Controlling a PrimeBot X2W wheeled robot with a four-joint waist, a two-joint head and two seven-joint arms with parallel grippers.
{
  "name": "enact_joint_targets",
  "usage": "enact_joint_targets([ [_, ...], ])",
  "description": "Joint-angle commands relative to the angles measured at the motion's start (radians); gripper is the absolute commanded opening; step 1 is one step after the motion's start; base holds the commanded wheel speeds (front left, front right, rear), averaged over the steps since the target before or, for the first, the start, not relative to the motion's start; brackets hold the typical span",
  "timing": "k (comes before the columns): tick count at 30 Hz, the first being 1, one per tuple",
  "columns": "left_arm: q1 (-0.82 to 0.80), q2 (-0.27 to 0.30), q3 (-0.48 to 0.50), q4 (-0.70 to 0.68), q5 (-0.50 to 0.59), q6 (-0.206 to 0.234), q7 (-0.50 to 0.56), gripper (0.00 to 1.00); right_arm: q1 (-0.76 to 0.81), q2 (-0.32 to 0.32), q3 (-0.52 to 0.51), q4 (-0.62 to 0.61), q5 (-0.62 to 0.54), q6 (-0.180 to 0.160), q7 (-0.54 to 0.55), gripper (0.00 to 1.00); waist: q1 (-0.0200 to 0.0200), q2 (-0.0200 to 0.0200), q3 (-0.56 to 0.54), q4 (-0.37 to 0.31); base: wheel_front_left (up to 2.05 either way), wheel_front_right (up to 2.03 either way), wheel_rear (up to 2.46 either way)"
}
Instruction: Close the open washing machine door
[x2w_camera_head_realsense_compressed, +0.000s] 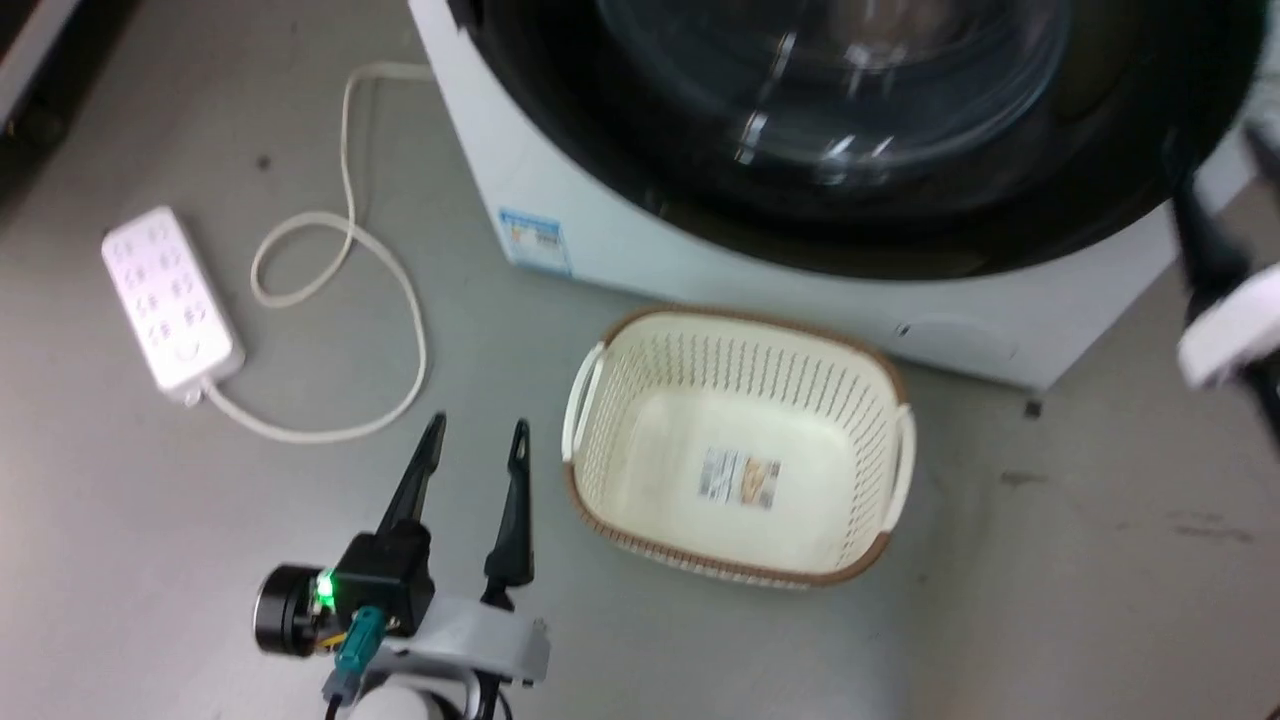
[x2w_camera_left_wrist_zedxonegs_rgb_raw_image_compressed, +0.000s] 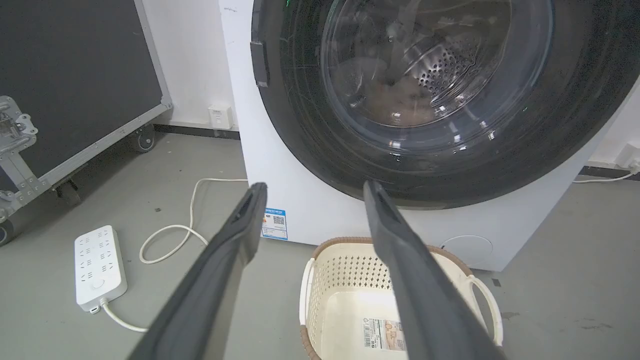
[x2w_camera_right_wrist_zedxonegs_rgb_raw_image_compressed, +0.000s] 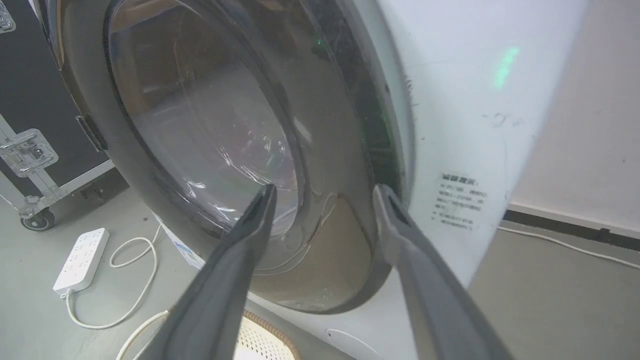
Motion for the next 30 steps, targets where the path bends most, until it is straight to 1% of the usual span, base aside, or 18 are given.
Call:
enact_joint_targets([
  [1, 0.018, 0.004, 0.008, 0.007, -0.006, -0.009, -0.004, 1.00, 0.041, 0.008, 0.003, -0.014, -0.010, -0.001, -0.017, 1.00, 0.0001, 0.0000, -0.080, -0.042, 0.00, 0.00, 0.00],
  [4, 0.047, 0.012, 0.028, 0.022, -0.016, -0.022, -0.004, 1.00, 0.139, 0.038, -0.027, -0.054, -0.037, -0.001, -0.041, 1.00, 0.0001, 0.0000, -0.150, -0.080, 0.00, 0.00, 0.00],
  [6, 0.069, 0.016, 0.039, 0.027, -0.021, -0.028, -0.004, 1.00, 0.209, 0.060, -0.053, -0.095, -0.081, -0.001, -0.048, 1.00, 0.0001, 0.0000, -0.186, -0.106, 0.00, 0.00, 0.00],
  [9, 0.098, 0.023, 0.052, 0.036, -0.026, -0.038, -0.004, 1.00, 0.317, 0.117, -0.148, -0.160, -0.137, -0.001, -0.051, 1.00, 0.0001, 0.0000, -0.229, -0.140, 0.00, 0.00, 0.00],
  [12, 0.121, 0.027, 0.063, 0.039, -0.030, -0.046, -0.004, 1.00, 0.439, 0.199, -0.268, -0.233, -0.210, -0.001, -0.051, 1.00, 0.0001, 0.0000, -0.259, -0.166, 0.00, 0.00, 0.00],
  [14, 0.133, 0.028, 0.066, 0.040, -0.029, -0.049, -0.004, 1.00, 0.523, 0.252, -0.328, -0.282, -0.284, -0.001, -0.052, 1.00, 0.0001, 0.0000, -0.271, -0.178, 0.00, 0.00, 0.00],
  [17, 0.148, 0.028, 0.073, 0.037, -0.028, -0.053, -0.004, 1.00, 0.637, 0.328, -0.374, -0.356, -0.378, -0.001, -0.052, 1.00, 0.0001, 0.0000, -0.278, -0.197, 0.00, 0.00, 0.00],
  [20, 0.162, 0.028, 0.077, 0.039, -0.027, -0.058, -0.004, 1.00, 0.721, 0.385, -0.399, -0.415, -0.437, -0.001, -0.049, 1.00, 0.0001, 0.0000, -0.281, -0.210, 0.00, 0.00, 0.00],
  [21, 0.167, 0.028, 0.077, 0.041, -0.027, -0.060, -0.004, 1.00, 0.743, 0.398, -0.402, -0.427, -0.451, -0.001, -0.045, 1.00, 0.0001, 0.0000, -0.281, -0.213, 0.00, 0.00, 0.00],
  [24, 0.172, 0.031, 0.075, 0.050, -0.021, -0.070, -0.004, 1.00, 0.782, 0.408, -0.394, -0.449, -0.502, -0.001, -0.039, 1.00, 0.0001, 0.0000, -0.280, -0.216, 0.00, 0.00, 0.00],
  [30, 0.176, 0.028, 0.080, 0.053, -0.010, -0.071, -0.004, 1.00, 0.811, 0.430, -0.409, -0.465, -0.527, -0.001, -0.035, 1.00, 0.0001, 0.0000, -0.285, -0.212, 0.00, 0.00, 0.00],
])
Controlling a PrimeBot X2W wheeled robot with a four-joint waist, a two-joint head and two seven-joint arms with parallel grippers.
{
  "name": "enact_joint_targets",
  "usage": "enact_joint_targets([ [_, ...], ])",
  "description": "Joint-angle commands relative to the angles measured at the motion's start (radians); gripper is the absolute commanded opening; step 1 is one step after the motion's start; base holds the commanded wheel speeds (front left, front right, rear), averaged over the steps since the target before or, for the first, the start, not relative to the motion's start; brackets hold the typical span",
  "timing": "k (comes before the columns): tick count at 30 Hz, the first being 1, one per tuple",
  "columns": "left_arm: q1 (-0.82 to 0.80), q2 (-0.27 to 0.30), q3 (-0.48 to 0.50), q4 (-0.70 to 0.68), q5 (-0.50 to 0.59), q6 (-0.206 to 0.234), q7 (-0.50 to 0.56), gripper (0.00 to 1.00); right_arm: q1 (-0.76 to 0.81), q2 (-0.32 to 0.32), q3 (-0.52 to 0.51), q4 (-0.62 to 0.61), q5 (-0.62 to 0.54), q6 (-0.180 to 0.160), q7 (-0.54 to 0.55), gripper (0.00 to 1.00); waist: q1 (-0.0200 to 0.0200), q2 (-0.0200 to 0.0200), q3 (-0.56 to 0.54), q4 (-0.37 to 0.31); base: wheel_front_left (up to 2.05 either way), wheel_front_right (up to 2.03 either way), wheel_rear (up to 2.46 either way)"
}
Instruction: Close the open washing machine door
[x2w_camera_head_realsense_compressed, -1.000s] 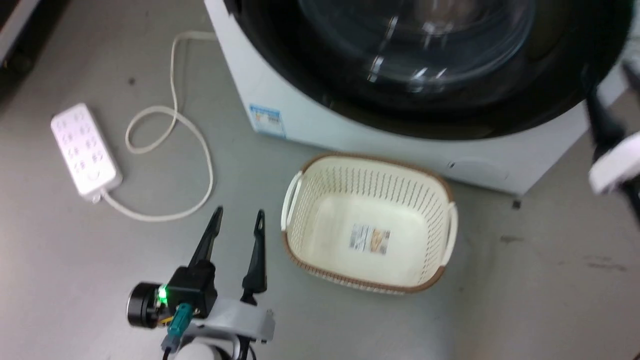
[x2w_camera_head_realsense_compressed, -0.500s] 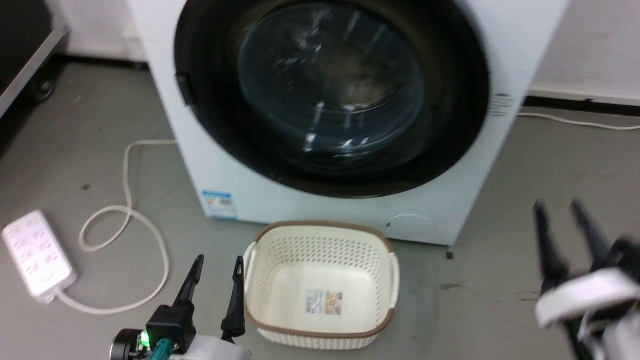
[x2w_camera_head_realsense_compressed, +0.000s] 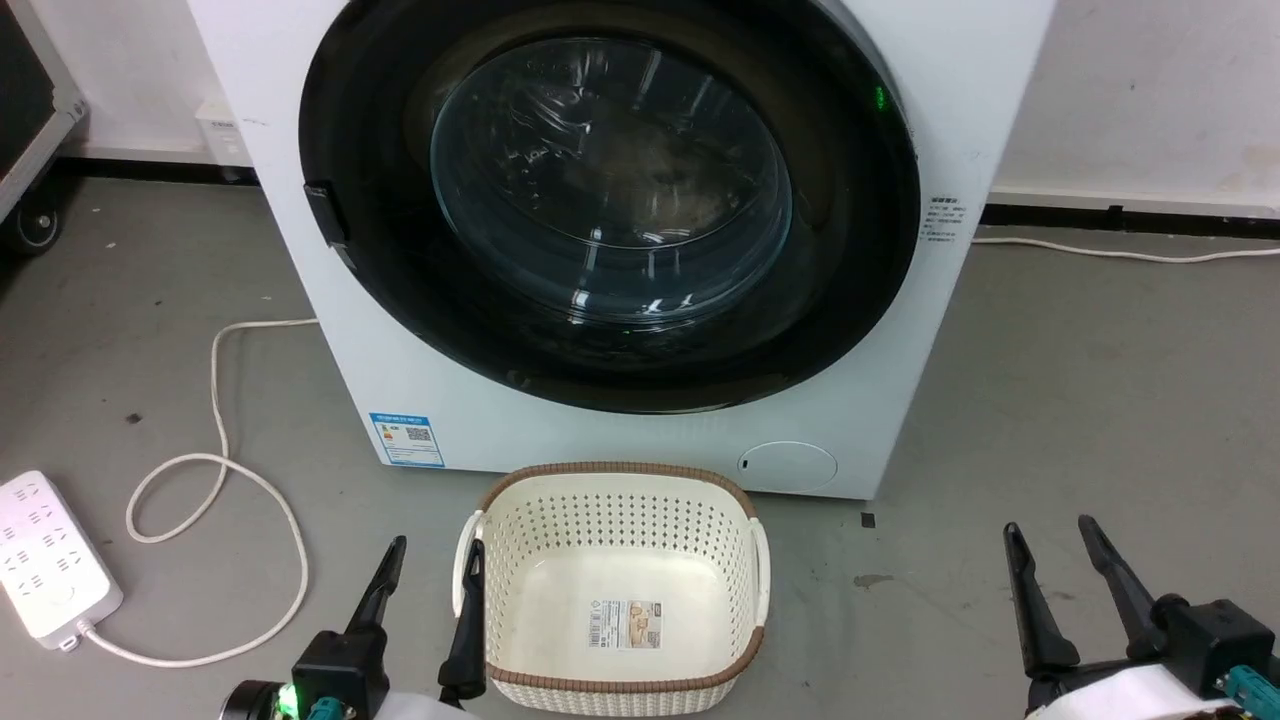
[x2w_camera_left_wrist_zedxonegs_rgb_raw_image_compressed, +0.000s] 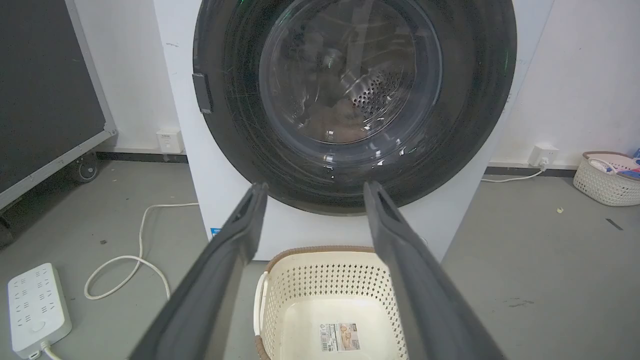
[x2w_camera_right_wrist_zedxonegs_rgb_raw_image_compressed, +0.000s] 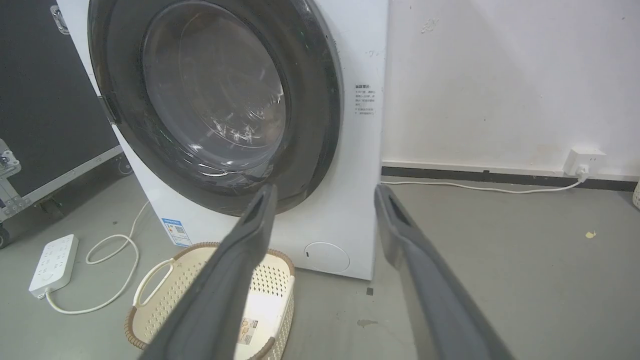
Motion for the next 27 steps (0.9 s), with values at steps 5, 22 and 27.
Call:
enact_joint_targets([
  [5, 0.016, -0.004, 0.009, 0.016, -0.003, 0.006, -0.004, 1.00, 0.020, 0.012, 0.000, -0.010, -0.020, -0.001, 0.003, 1.00, 0.0000, 0.0000, -0.004, 0.006, 0.00, 0.00, 0.00],
  [22, 0.001, -0.006, 0.020, 0.000, 0.014, 0.003, 0.031, 0.00, -0.002, 0.015, 0.001, -0.023, -0.037, 0.000, 0.032, 0.00, 0.0000, 0.0000, -0.001, 0.008, 0.00, 0.00, 0.00],
  [27, -0.001, -0.007, 0.026, -0.008, 0.020, 0.003, 0.043, 0.00, -0.003, 0.018, 0.002, -0.031, -0.044, 0.000, 0.044, 0.00, 0.0000, 0.0000, 0.000, 0.008, 0.00, 0.00, 0.00],
])
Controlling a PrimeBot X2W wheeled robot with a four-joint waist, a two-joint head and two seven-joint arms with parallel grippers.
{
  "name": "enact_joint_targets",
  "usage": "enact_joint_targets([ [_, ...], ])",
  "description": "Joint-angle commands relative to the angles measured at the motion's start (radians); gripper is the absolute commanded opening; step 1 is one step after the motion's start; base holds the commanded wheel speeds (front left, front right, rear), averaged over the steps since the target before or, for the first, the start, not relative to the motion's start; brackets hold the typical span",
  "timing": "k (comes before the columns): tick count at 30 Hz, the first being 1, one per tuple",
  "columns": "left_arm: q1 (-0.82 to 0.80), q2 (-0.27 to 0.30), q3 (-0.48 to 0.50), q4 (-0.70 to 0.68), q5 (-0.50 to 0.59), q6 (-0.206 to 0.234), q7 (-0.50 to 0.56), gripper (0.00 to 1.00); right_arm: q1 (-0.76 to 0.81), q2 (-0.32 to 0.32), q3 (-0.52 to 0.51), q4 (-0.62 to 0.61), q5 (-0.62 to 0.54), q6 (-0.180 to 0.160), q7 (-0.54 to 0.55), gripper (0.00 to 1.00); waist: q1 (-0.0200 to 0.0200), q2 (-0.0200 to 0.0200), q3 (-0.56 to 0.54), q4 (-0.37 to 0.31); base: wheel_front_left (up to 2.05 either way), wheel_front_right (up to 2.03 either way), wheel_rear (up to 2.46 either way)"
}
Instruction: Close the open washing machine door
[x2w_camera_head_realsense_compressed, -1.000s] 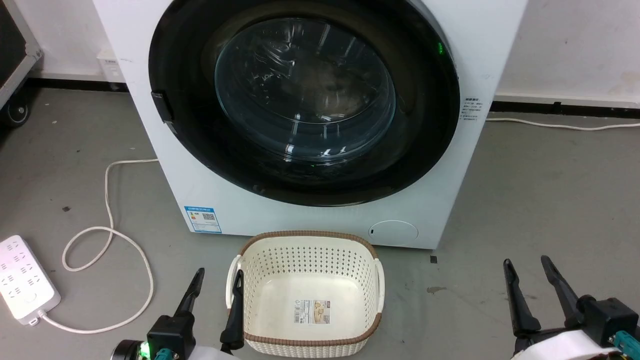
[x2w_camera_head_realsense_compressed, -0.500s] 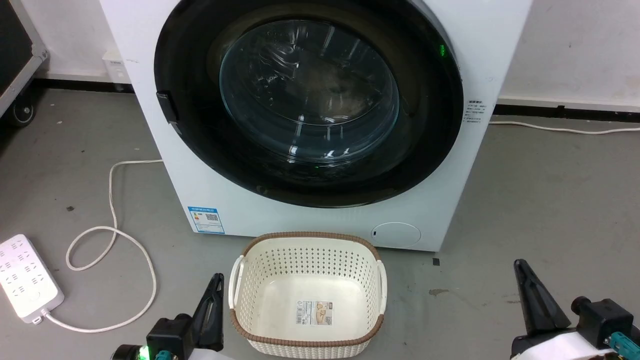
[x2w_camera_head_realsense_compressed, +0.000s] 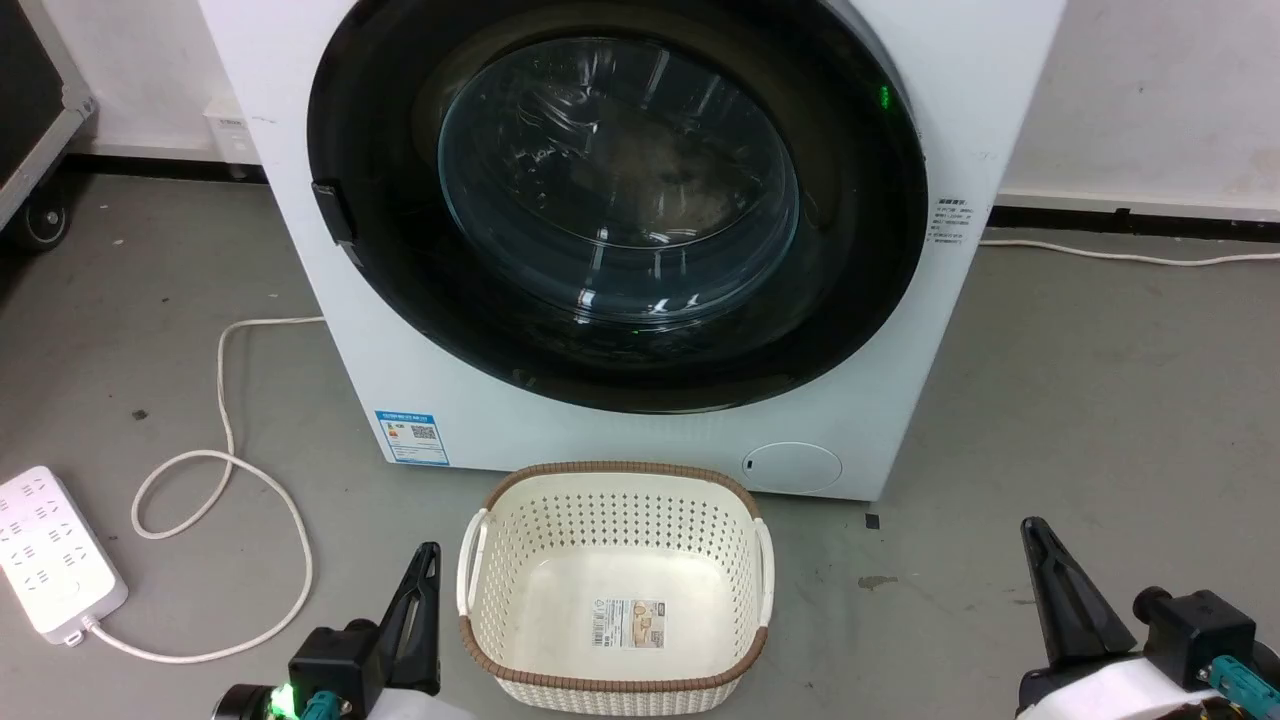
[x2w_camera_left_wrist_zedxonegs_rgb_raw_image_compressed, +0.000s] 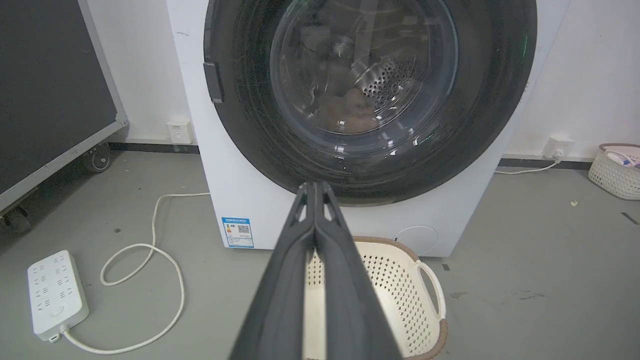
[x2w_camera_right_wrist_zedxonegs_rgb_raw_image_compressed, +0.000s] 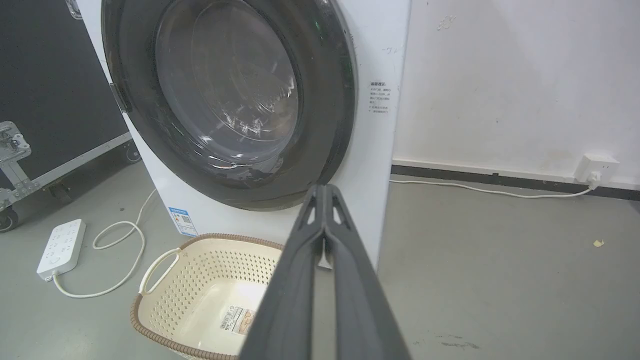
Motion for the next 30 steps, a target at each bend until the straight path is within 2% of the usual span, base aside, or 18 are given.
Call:
enact_joint_targets([
  [1, -0.006, -0.003, 0.006, -0.006, 0.006, 0.000, 0.007, 0.00, -0.003, 0.007, 0.002, -0.009, -0.007, 0.000, 0.004, 0.00, 0.0000, 0.0000, 0.000, 0.000, 0.00, 0.00, 0.00],
  [30, -0.014, -0.009, 0.033, -0.042, 0.037, 0.000, 0.066, 0.00, -0.006, 0.021, 0.006, -0.046, -0.044, 0.000, 0.060, 0.00, 0.0000, 0.0000, 0.006, 0.001, 0.00, 0.00, 0.00],
])
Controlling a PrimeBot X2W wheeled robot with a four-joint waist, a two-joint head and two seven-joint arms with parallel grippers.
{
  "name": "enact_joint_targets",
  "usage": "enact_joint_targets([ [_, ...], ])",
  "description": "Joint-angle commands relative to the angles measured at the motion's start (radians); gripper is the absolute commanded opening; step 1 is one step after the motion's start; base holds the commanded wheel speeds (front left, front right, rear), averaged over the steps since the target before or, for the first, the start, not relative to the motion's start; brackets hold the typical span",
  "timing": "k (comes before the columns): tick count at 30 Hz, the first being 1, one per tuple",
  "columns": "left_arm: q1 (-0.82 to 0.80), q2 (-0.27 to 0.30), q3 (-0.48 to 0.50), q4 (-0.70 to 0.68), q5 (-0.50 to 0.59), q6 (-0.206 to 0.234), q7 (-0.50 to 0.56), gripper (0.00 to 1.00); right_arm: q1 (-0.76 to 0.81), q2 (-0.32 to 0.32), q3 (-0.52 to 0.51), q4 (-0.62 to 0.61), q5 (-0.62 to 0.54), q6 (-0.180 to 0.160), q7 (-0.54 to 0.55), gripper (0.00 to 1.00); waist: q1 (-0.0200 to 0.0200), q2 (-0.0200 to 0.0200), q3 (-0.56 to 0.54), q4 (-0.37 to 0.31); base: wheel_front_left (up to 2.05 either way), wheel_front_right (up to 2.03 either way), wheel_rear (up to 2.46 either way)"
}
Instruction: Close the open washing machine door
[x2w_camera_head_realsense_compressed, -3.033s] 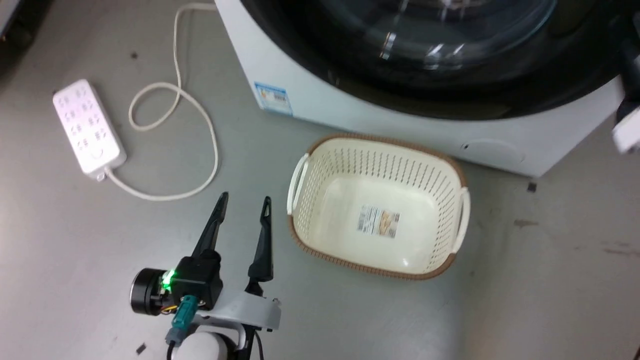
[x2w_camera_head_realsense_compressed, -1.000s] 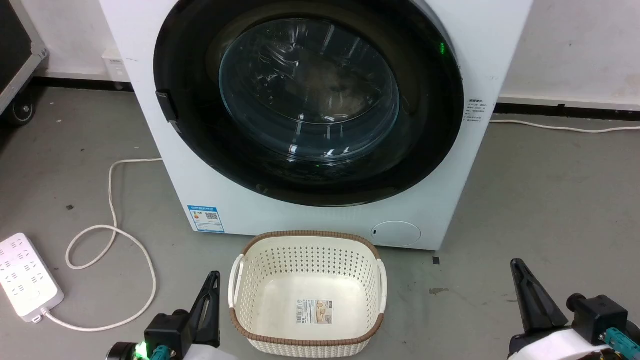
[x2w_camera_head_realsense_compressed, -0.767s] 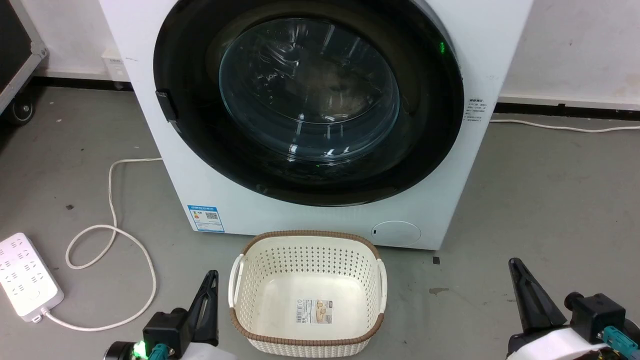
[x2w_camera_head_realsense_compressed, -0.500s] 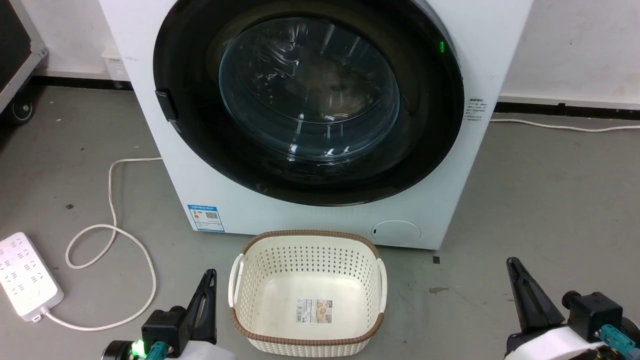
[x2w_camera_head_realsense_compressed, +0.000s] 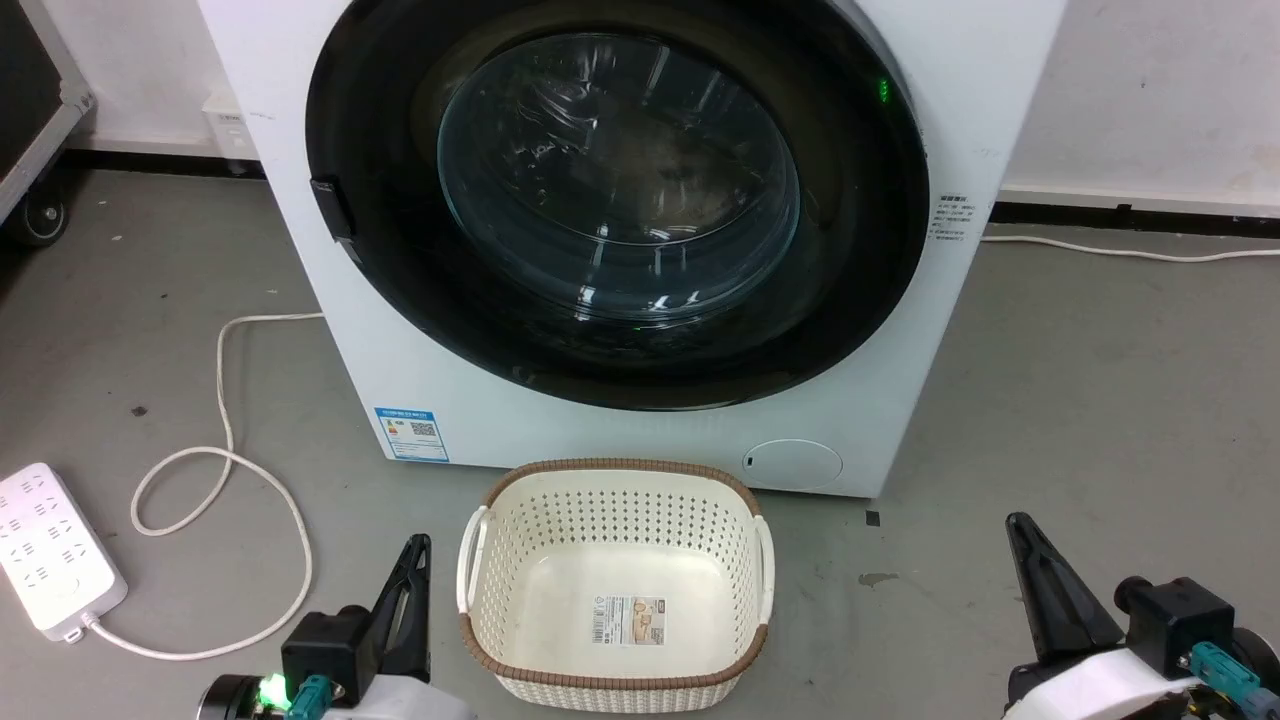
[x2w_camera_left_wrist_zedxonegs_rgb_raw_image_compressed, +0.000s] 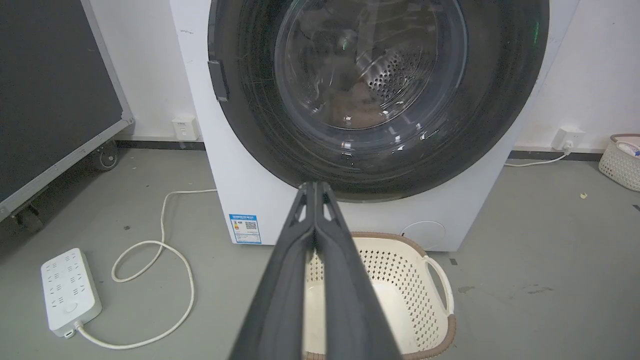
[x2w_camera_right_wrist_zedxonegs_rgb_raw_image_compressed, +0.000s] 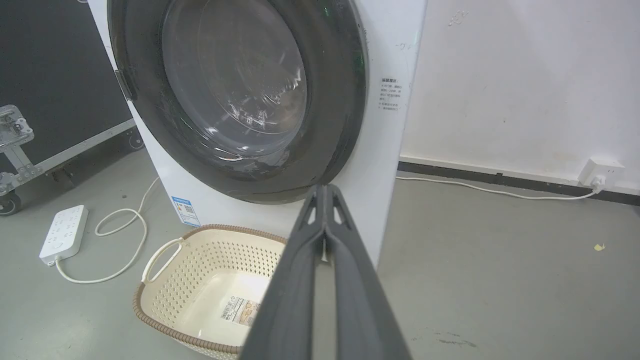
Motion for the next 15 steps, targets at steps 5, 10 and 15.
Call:
enact_joint_targets([
  [5, -0.014, -0.005, 0.010, -0.011, 0.014, 0.000, 0.015, 0.00, -0.007, 0.009, 0.002, -0.015, -0.013, 0.000, 0.013, 0.00, 0.0000, -0.0001, 0.001, 0.000, 0.00, 0.00, 0.00],
  [10, -0.016, -0.006, 0.014, -0.017, 0.019, 0.000, 0.025, 0.00, -0.007, 0.011, 0.003, -0.021, -0.019, 0.000, 0.023, 0.00, 0.0000, -0.0001, 0.002, 0.000, 0.00, 0.00, 0.00],
  [15, -0.017, -0.007, 0.019, -0.024, 0.024, 0.000, 0.035, 0.00, -0.008, 0.014, 0.003, -0.028, -0.026, 0.000, 0.033, 0.00, 0.0000, -0.0001, 0.003, 0.000, 0.00, 0.00, 0.00],
])
